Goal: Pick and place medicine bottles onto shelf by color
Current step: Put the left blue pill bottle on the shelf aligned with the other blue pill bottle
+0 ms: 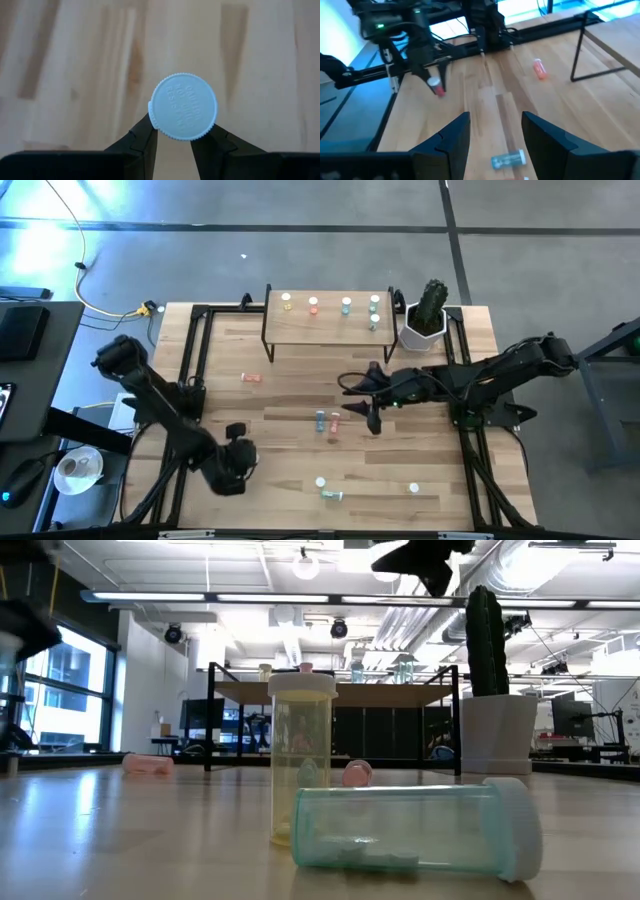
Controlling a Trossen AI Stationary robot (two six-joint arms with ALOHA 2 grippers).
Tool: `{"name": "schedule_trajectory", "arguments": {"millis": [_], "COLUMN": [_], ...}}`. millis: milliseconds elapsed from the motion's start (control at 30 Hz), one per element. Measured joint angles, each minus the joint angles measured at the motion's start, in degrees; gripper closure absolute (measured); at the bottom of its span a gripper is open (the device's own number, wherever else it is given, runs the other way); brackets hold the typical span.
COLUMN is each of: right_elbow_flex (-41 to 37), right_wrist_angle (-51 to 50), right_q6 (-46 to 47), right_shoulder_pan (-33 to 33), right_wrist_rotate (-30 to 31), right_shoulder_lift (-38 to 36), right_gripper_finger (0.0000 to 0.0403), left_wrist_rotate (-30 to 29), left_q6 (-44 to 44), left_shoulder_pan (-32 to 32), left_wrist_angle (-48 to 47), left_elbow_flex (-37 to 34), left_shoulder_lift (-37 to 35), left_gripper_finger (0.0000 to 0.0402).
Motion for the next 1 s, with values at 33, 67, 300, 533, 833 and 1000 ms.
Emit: {"name": "schedule_trajectory", "arguments": {"millis": [33, 67, 300, 533, 833, 1000], "right_elbow_flex": [0.0, 0.0, 0.0, 0.0, 1.49, 7.78], "right_wrist_angle": [0.35, 0.69, 7.45, 15.64, 21.42, 13.34], "right_q6": [-0.59, -1.21, -6.06, -8.05, -8.08, -10.63], "right_shoulder_pan": [0.16, 0.28, 0.19, -3.29, -8.46, -10.83], "right_wrist_rotate": [0.01, 0.03, 0.05, -4.61, -10.95, -10.99], "right_shoulder_lift": [0.0, 0.0, 2.94, 8.76, 15.02, 17.54], "right_gripper_finger": [0.0233, 0.0233, 0.0233, 0.0214, 0.0206, 0.0206], "left_wrist_rotate": [0.67, 1.33, 6.52, 11.91, 15.93, 15.92], "left_q6": [2.05, 4.05, 14.65, 24.31, 33.22, 39.9], "left_shoulder_pan": [1.58, 3.15, 15.51, 26.19, 35.44, 40.45], "left_wrist_angle": [-0.13, -0.18, 0.38, 4.94, 8.23, 7.0], "left_elbow_flex": [0.0, 0.0, 0.02, 0.02, 0.2, 2.86], "left_shoulder_lift": [-0.88, -1.7, -5.54, -6.3, -6.24, -6.19], "left_gripper_finger": [0.0307, 0.0307, 0.0307, 0.0307, 0.0307, 0.0307]}}
